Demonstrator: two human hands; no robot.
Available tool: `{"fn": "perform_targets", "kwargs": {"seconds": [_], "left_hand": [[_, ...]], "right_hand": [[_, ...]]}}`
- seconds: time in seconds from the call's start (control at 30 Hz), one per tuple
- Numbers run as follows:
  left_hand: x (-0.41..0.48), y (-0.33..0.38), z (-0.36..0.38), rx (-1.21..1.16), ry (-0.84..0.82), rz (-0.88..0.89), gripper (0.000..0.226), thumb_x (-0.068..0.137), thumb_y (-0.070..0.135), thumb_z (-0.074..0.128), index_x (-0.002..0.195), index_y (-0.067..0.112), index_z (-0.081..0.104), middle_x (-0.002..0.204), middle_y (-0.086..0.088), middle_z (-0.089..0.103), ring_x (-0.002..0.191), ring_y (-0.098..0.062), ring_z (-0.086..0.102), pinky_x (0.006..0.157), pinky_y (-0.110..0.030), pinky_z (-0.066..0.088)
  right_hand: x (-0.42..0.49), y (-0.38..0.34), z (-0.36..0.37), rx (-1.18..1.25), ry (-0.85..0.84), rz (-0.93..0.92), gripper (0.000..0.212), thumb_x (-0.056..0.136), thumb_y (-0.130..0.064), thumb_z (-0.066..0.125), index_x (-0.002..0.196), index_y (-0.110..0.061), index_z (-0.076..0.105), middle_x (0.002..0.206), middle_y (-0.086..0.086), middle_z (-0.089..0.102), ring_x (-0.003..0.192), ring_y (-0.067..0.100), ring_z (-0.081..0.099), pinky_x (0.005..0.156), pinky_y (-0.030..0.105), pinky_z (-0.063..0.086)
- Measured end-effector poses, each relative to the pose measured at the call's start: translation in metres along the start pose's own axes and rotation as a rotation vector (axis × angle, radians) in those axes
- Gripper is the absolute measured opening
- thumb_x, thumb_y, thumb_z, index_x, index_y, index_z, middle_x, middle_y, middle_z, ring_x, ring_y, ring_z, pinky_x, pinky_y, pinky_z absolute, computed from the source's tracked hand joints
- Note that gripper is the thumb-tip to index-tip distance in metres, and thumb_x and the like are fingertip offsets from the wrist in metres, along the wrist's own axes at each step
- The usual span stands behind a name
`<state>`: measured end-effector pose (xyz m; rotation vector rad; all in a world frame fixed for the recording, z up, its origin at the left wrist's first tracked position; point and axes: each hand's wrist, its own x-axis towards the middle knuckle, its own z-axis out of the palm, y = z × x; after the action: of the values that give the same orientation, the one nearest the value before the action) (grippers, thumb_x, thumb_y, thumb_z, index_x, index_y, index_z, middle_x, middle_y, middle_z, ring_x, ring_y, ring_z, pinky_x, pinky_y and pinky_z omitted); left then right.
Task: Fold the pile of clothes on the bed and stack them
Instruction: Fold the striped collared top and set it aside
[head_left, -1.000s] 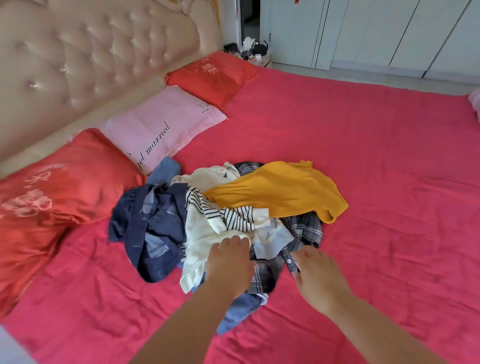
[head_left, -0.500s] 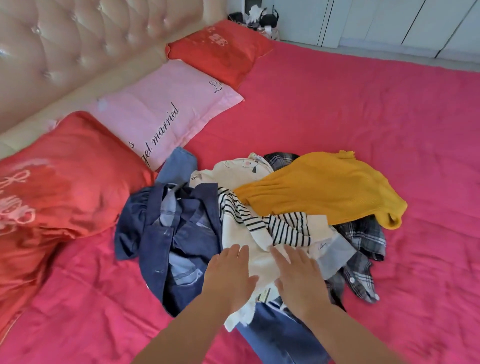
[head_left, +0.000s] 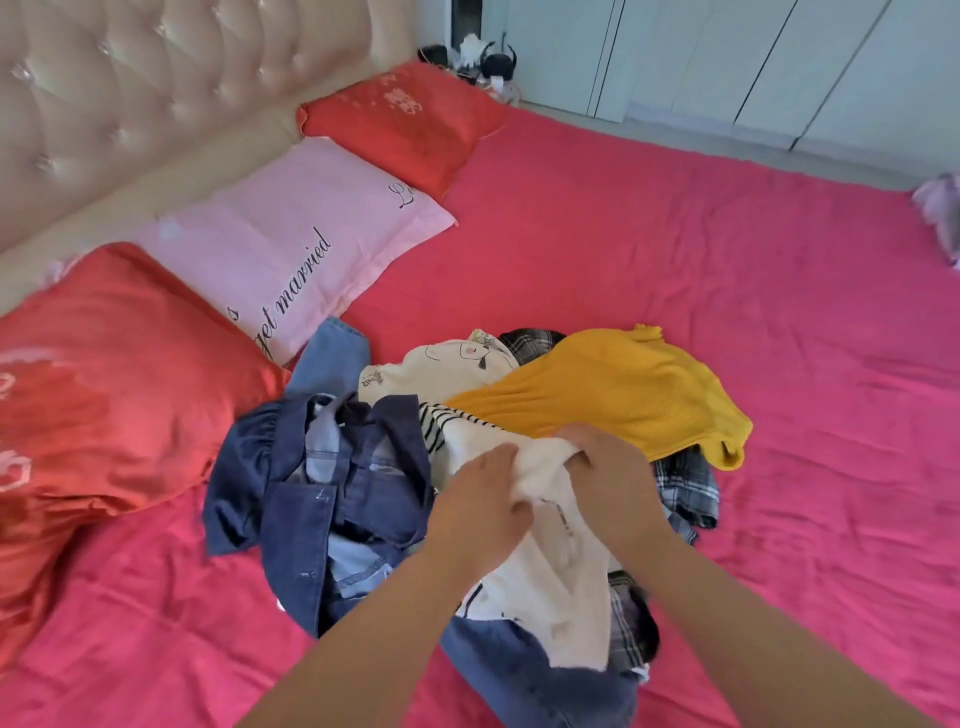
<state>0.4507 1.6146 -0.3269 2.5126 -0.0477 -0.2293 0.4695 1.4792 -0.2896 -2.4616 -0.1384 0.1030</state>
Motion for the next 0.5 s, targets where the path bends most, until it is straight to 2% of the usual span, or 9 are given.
{"fn": "perform_targets", "kwargs": {"seconds": [0.03, 0.1, 0.2, 0.27, 0.33, 0.4, 0.5], "left_hand": [[0.003, 0.012, -0.013, -0.048, 0.033, 0.013, 0.039, 0.089, 0.025, 0.052, 0.126, 0.016, 0.044, 0.119, -0.004, 0.055, 0.111, -0.024, 0.050, 0.083, -0.034, 0.043], [0.007, 0.037, -0.040, -0.086, 0.104, 0.048, 0.026, 0.091, 0.022, 0.052, 0.114, 0.011, 0.052, 0.111, -0.008, 0.058, 0.104, -0.027, 0.052, 0.080, -0.033, 0.040], [0.003, 0.080, -0.080, -0.058, 0.187, 0.101, 0.019, 0.092, 0.022, 0.050, 0.104, 0.008, 0.053, 0.101, -0.009, 0.060, 0.096, -0.028, 0.054, 0.072, -0.032, 0.035], [-0.002, 0.112, -0.103, -0.049, 0.226, 0.122, 0.016, 0.092, 0.020, 0.050, 0.100, 0.007, 0.053, 0.098, -0.011, 0.060, 0.094, -0.030, 0.054, 0.070, -0.034, 0.034], [-0.009, 0.143, -0.125, -0.090, 0.274, 0.121, 0.008, 0.090, 0.015, 0.050, 0.094, 0.008, 0.052, 0.096, -0.015, 0.060, 0.092, -0.031, 0.054, 0.067, -0.034, 0.029], [-0.016, 0.176, -0.144, -0.147, 0.306, 0.119, 0.002, 0.090, 0.011, 0.049, 0.088, 0.011, 0.049, 0.091, -0.018, 0.059, 0.091, -0.033, 0.055, 0.066, -0.034, 0.028], [-0.030, 0.227, -0.169, -0.242, 0.363, 0.129, 0.006, 0.090, 0.010, 0.046, 0.090, 0.009, 0.052, 0.092, -0.015, 0.060, 0.090, -0.030, 0.054, 0.068, -0.032, 0.031]], "right_hand": [[0.000, -0.008, -0.015, 0.045, 0.037, -0.011, 0.032, 0.088, 0.000, 0.044, 0.108, -0.011, 0.065, 0.101, -0.002, 0.065, 0.094, 0.017, 0.055, 0.066, 0.016, 0.033], [-0.002, -0.024, -0.047, 0.098, 0.100, -0.041, 0.030, 0.089, -0.005, 0.043, 0.107, -0.011, 0.066, 0.095, -0.006, 0.060, 0.088, 0.012, 0.050, 0.066, 0.009, 0.034], [-0.008, -0.045, -0.098, 0.125, 0.172, -0.080, 0.027, 0.089, -0.004, 0.047, 0.107, -0.009, 0.066, 0.099, -0.001, 0.064, 0.088, 0.011, 0.048, 0.066, 0.017, 0.030], [-0.013, -0.054, -0.130, 0.156, 0.202, -0.096, 0.023, 0.087, -0.004, 0.052, 0.101, -0.010, 0.069, 0.093, -0.002, 0.064, 0.085, 0.011, 0.050, 0.066, 0.018, 0.033], [-0.022, -0.058, -0.161, 0.227, 0.163, -0.090, 0.017, 0.088, -0.010, 0.055, 0.093, -0.017, 0.070, 0.086, -0.011, 0.062, 0.081, 0.009, 0.052, 0.067, 0.014, 0.036], [-0.035, -0.055, -0.189, 0.374, 0.076, -0.080, 0.011, 0.089, -0.020, 0.059, 0.086, -0.025, 0.068, 0.081, -0.015, 0.062, 0.079, 0.007, 0.055, 0.071, 0.022, 0.040], [-0.060, -0.033, -0.228, 0.673, 0.014, 0.031, 0.017, 0.094, -0.033, 0.052, 0.098, -0.026, 0.066, 0.094, -0.003, 0.067, 0.088, 0.014, 0.061, 0.081, 0.033, 0.050]]}}
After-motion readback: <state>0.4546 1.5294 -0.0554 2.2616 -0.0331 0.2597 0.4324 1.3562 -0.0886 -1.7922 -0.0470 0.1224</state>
